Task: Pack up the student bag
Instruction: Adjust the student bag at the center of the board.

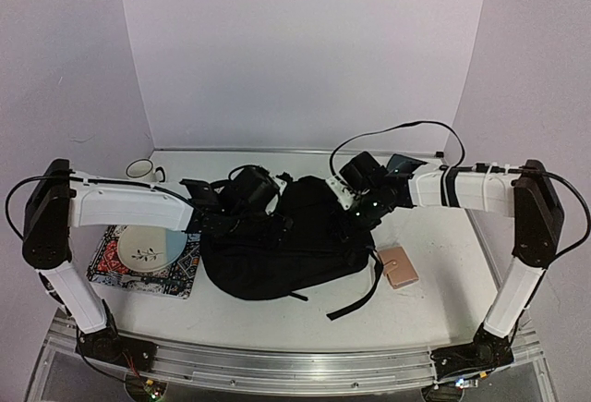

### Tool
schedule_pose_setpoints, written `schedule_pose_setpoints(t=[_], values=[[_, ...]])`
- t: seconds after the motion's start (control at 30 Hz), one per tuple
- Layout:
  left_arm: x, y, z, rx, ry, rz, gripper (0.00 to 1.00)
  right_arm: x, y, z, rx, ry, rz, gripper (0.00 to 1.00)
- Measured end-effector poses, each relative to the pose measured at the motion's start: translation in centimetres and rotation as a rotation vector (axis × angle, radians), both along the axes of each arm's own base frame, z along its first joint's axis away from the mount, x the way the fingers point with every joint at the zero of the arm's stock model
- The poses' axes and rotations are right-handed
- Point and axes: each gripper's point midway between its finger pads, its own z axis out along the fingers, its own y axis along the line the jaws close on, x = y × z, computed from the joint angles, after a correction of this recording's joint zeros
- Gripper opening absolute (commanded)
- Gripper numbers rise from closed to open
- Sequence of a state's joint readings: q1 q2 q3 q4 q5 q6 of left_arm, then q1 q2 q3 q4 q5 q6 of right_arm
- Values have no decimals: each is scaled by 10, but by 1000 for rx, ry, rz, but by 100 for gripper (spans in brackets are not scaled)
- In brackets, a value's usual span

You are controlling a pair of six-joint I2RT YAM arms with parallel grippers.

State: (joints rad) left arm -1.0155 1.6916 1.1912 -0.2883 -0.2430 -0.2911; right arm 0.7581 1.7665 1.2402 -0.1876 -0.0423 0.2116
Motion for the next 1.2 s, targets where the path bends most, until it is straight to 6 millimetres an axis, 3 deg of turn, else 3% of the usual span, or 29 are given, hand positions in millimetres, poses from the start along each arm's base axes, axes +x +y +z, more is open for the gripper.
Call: schedule_pose_setpoints(t=[0.13,0.3,0.53,0.67,0.77,0.93,1.1,1.2], values=[[-10,-7,-14,23,26,-35,71,-17,12,-9,2,31,33,49],[-39,-16,-28,28,63,-98,71,-47,34,-17,1,60,86,48],[-86,-7,-41,28,121,-152,67,-92,50,-28,9,109,142,49],[-105,3,-40,-3,140,-161,64,-110,55,-28,24,132,160,58],[-118,12,-37,-27,138,-175,59,-115,57,-26,33,140,163,67],[-129,27,-33,-78,139,-187,52,-115,59,-25,33,140,149,68],[-139,34,-35,-111,155,-220,49,-102,67,-30,1,145,117,68],[-152,35,-45,-101,194,-258,46,-84,71,-28,-1,121,85,66]])
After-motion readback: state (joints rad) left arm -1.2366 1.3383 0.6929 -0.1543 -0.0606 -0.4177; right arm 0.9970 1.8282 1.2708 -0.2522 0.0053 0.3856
